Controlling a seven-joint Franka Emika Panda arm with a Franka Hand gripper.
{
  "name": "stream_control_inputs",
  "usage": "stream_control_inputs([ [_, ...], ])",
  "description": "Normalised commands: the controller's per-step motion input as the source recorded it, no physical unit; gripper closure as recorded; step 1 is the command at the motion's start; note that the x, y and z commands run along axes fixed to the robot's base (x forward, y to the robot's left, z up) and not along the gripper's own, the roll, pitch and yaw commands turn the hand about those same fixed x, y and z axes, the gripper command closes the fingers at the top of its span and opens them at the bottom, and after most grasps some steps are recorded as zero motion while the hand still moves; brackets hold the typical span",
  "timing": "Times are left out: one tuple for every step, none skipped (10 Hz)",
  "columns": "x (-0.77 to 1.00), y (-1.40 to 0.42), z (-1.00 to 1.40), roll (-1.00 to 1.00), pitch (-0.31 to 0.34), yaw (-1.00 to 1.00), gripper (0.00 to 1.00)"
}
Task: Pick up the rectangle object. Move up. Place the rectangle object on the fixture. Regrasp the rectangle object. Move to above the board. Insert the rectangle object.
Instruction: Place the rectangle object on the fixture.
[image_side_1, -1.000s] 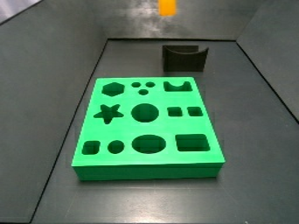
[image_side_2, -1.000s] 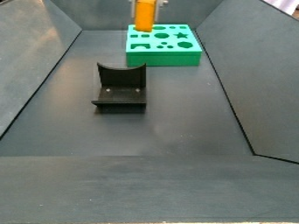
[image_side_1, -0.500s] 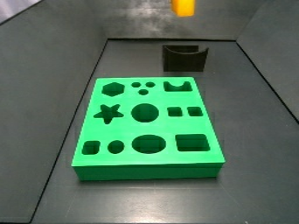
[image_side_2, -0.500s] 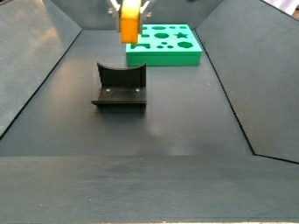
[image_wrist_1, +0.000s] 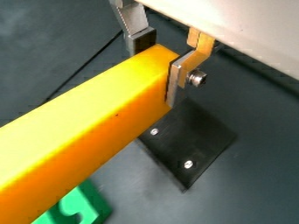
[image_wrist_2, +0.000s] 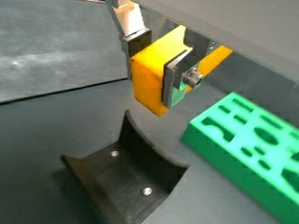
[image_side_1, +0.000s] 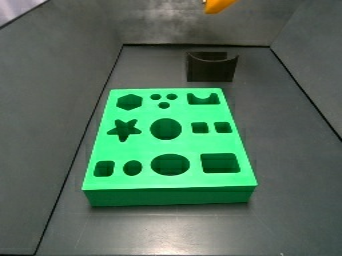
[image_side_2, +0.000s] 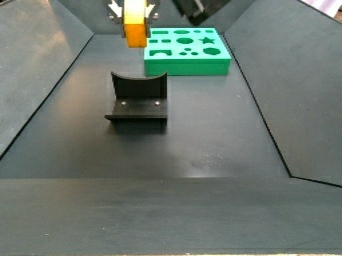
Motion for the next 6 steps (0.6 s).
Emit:
stream_control_inputs([
  [0.06,0.04,0.0,-0.3,0.139,-0.13,1.0],
  [0.1,0.06,-1.0,-1.0,0.042,-0.17,1.0],
  [0.1,0.06,-1.0,-1.0,0.019,-0.18,1.0],
  [0.11,0.07,-1.0,-1.0,0.026,-0.18,1.0],
  [0.12,0.07,-1.0,-1.0,0.041,-0.18,1.0],
  [0.13,0.08,-1.0,-1.0,0.044,-0.18,1.0],
])
